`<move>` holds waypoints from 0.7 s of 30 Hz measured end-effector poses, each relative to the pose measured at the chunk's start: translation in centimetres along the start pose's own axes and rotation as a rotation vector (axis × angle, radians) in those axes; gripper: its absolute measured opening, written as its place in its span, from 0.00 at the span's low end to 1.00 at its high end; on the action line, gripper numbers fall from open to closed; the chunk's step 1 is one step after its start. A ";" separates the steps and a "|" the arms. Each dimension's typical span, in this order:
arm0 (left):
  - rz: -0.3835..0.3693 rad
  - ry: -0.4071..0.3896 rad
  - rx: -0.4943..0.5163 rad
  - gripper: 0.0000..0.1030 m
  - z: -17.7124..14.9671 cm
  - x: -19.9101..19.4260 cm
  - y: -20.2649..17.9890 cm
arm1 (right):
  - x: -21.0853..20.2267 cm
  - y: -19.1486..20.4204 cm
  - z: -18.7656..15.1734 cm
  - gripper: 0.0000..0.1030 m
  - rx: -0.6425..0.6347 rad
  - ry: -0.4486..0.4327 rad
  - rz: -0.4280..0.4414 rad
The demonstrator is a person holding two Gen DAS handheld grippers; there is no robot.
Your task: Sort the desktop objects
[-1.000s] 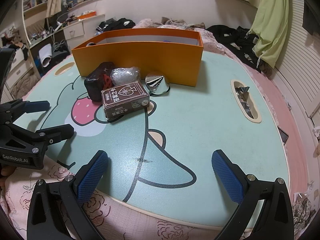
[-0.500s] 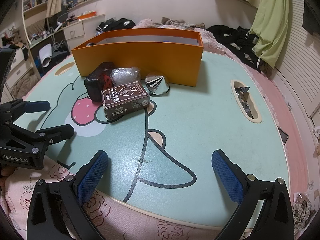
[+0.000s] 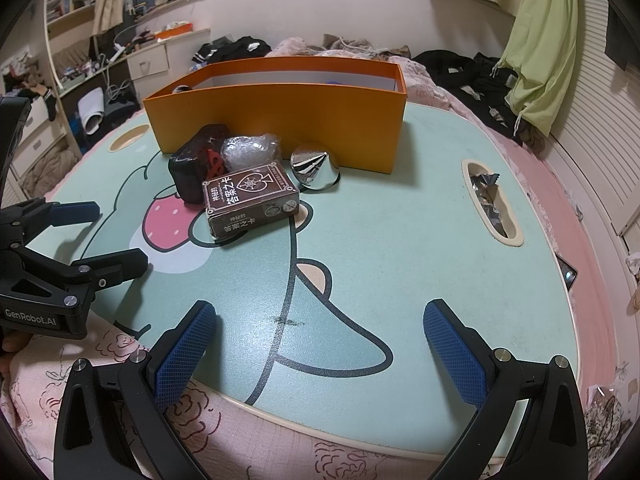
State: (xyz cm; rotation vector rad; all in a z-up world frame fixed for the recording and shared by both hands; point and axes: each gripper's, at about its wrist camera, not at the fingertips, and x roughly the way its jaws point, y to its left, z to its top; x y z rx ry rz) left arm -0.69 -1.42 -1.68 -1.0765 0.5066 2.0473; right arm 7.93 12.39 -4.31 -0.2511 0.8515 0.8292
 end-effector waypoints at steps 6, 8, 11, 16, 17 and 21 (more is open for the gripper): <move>0.000 0.000 0.000 1.00 0.0 0.0 0.0 | 0.0 0.1 0.0 1.00 0.001 0.000 -0.002; 0.000 0.000 0.000 1.00 0.0 0.0 0.0 | -0.1 0.1 0.0 1.00 0.001 0.000 -0.002; 0.000 0.000 0.000 1.00 0.0 0.0 0.0 | -0.1 0.1 0.0 1.00 0.002 -0.001 -0.002; -0.001 0.000 0.000 1.00 0.0 0.0 0.1 | -0.2 0.1 0.2 1.00 0.020 -0.014 0.017; -0.001 0.000 -0.001 1.00 0.0 0.0 0.1 | -0.3 -0.1 0.4 1.00 0.032 -0.023 0.038; -0.001 -0.001 -0.001 1.00 0.0 -0.1 0.0 | -1.1 -0.1 1.7 0.93 0.046 -0.071 0.087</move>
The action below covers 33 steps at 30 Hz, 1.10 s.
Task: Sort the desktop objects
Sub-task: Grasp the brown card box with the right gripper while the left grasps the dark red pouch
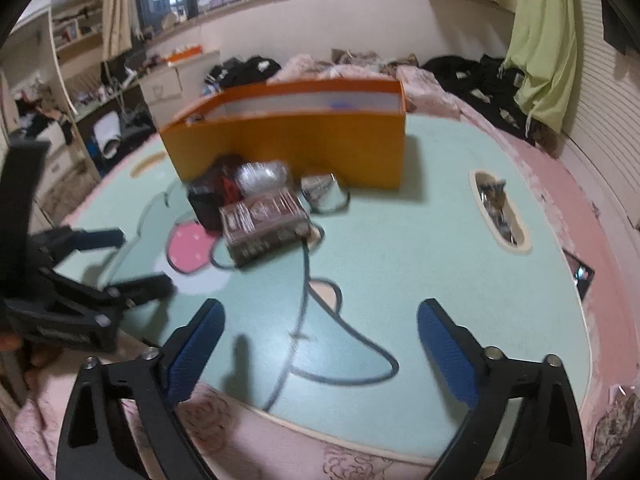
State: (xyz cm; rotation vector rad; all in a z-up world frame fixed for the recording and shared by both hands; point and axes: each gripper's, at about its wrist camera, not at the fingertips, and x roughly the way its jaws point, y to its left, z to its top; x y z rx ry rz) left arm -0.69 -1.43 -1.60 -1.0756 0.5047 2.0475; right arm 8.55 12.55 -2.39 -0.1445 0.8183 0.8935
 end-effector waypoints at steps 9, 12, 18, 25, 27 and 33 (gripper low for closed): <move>-0.001 0.000 -0.001 1.00 0.0 0.0 0.0 | 4.2 4.2 4.5 0.93 -0.126 0.066 0.029; 0.000 0.000 0.000 1.00 -0.1 0.0 0.0 | 6.0 4.4 5.2 0.93 -0.140 0.131 0.066; -0.002 -0.001 -0.001 1.00 -0.1 -0.1 0.0 | 6.3 4.7 4.8 0.57 -0.169 0.112 0.087; -0.032 -0.014 -0.020 1.00 0.1 -0.5 0.4 | 2.7 3.8 1.6 0.56 -0.163 0.014 0.133; -0.058 -0.024 -0.026 1.00 0.4 -0.8 0.5 | 1.1 2.6 0.7 0.56 -0.110 -0.035 0.144; -0.040 -0.120 0.055 0.91 3.2 -1.8 -1.4 | -0.2 0.8 0.1 0.56 0.003 -0.097 0.140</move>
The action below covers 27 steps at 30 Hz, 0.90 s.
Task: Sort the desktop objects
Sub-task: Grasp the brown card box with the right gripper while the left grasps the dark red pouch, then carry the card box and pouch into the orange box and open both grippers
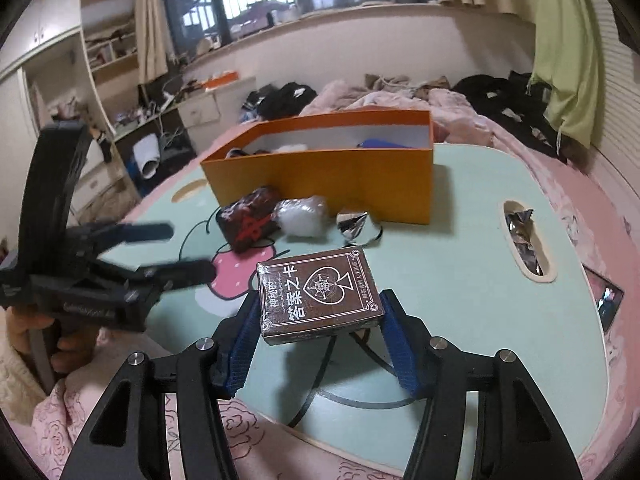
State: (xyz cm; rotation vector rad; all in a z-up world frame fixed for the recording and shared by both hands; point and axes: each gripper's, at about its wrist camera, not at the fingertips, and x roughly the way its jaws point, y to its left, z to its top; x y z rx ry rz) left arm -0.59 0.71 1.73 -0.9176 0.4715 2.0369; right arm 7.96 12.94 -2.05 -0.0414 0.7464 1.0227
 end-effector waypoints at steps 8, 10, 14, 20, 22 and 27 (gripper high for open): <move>-0.055 0.068 0.070 0.37 3.5 5.3 0.0 | 0.2 -1.0 -0.1 0.56 0.020 0.014 0.013; -0.091 0.057 0.109 0.28 3.6 5.8 -0.3 | 0.1 -1.1 -0.1 0.56 0.021 0.013 0.011; -0.123 0.027 0.071 0.28 3.2 4.4 0.4 | -0.5 -1.1 0.4 0.56 0.017 -0.016 0.006; -0.162 -0.117 -0.014 0.28 4.3 -1.0 2.6 | -1.1 -1.4 6.3 0.56 0.036 -0.085 -0.023; -0.151 -0.143 -0.039 0.28 6.4 -1.7 3.4 | -0.1 -1.7 9.5 0.56 0.065 -0.083 -0.023; -0.073 -0.137 -0.122 0.28 11.1 0.9 5.0 | 4.6 -1.7 14.4 0.57 0.049 -0.054 -0.137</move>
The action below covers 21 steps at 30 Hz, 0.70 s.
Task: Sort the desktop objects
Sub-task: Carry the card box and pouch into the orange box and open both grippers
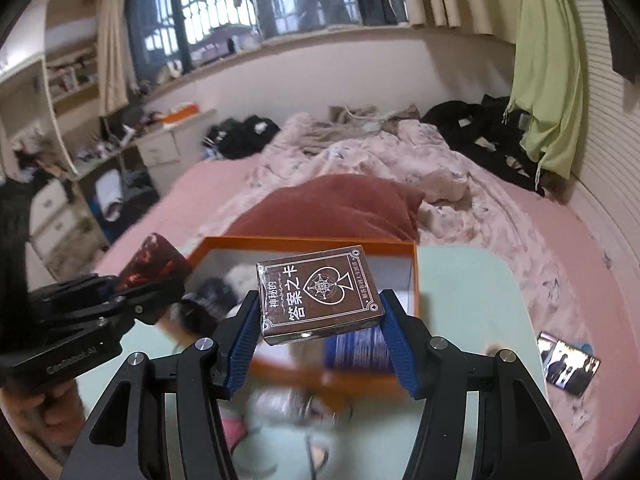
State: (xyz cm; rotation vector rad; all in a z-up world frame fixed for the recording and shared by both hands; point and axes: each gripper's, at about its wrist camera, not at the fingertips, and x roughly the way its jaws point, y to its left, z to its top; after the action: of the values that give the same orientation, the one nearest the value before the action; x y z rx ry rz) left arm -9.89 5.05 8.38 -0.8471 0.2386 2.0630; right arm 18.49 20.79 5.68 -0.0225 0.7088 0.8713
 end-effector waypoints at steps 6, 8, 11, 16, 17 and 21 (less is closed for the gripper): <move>0.051 0.108 -0.071 0.50 -0.6 4.6 1.3 | 4.8 -0.7 -1.0 0.73 0.047 0.130 -0.035; 0.038 0.063 -0.061 0.53 -1.5 3.7 1.2 | 4.0 -0.6 -1.7 0.77 0.020 0.091 -0.061; 0.018 0.012 -0.067 0.67 -2.5 1.2 0.9 | 1.3 -0.8 -2.8 0.84 0.028 0.029 -0.052; 0.026 0.020 -0.022 0.79 -5.8 -2.8 -0.7 | -3.4 -0.5 -6.5 0.97 0.021 0.014 -0.060; 0.037 0.043 -0.007 0.79 -6.9 -2.9 -1.0 | -3.7 -0.6 -7.9 0.97 0.016 0.043 -0.062; 0.063 0.160 0.015 0.79 -11.0 -1.3 -1.7 | -3.3 -1.2 -11.9 0.97 0.037 0.144 -0.064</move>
State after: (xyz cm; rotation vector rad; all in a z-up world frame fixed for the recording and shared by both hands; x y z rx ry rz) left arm -2.70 0.21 1.19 -1.0079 0.3714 2.0503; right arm 11.26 14.26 -1.92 -0.0747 0.8548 0.8009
